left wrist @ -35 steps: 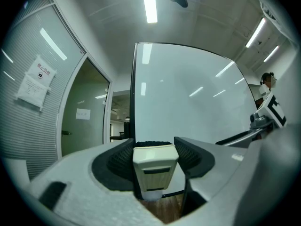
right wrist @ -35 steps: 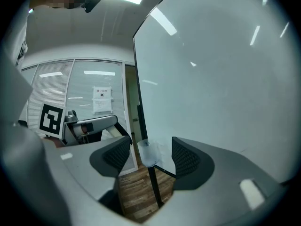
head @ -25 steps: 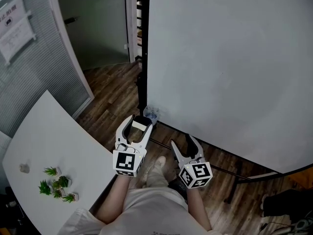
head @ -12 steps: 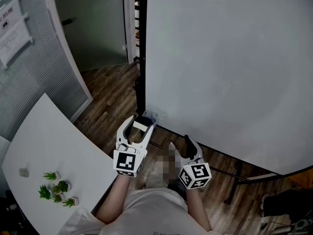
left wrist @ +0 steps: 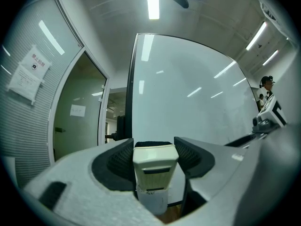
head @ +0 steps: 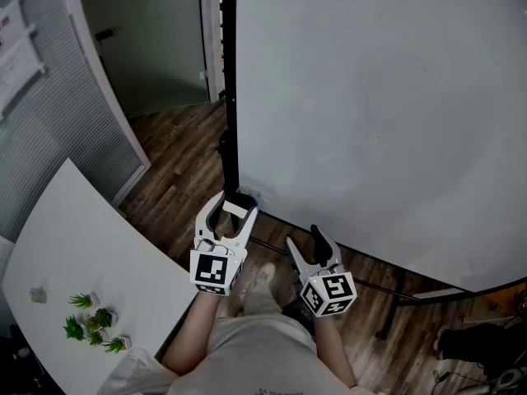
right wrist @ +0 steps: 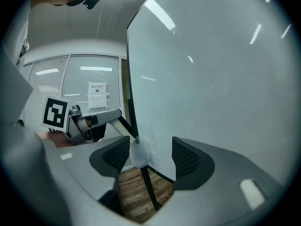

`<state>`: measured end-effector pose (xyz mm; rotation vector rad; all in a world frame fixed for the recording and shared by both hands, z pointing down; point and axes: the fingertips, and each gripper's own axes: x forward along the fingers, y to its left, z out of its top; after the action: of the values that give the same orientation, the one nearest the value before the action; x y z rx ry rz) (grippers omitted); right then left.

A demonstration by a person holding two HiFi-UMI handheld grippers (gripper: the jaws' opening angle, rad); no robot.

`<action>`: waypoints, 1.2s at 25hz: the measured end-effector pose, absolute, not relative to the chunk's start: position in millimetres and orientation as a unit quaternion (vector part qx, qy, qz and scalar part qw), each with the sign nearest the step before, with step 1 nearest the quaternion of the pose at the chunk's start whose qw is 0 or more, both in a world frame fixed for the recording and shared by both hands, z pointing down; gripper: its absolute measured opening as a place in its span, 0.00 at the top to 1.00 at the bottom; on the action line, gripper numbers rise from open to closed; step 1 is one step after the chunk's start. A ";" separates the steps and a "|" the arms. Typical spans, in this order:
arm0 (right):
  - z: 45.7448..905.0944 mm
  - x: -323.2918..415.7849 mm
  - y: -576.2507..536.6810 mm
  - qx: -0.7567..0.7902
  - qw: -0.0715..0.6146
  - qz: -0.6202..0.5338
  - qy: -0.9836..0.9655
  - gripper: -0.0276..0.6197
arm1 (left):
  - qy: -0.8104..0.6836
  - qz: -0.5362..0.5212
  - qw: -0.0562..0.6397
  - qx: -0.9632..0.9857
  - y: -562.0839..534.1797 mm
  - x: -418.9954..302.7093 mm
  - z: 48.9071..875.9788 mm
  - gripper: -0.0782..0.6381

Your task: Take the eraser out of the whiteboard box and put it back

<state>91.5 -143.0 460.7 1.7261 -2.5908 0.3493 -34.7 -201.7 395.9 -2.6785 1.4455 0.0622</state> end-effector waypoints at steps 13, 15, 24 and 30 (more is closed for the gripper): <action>464.4 100.7 -146.4 0.552 0.006 0.114 -0.826 0.52 | 0.475 0.009 0.034 -0.879 -213.9 -28.9 409.9 0.52; 466.9 102.9 -146.3 0.553 0.006 0.117 -0.825 0.52 | 0.475 0.005 0.032 -0.879 -215.9 -27.6 414.2 0.52; 472.9 106.3 -151.8 0.553 0.009 0.125 -0.824 0.52 | 0.477 -0.009 0.023 -0.878 -223.9 -25.9 426.7 0.52; 476.4 106.2 -154.8 0.551 0.012 0.129 -0.824 0.52 | 0.476 -0.014 0.018 -0.879 -228.1 -23.4 432.6 0.52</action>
<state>106.2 -154.8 476.4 1.7193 -2.5705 0.4009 -23.4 -228.1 432.6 -2.7306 1.4786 -0.0447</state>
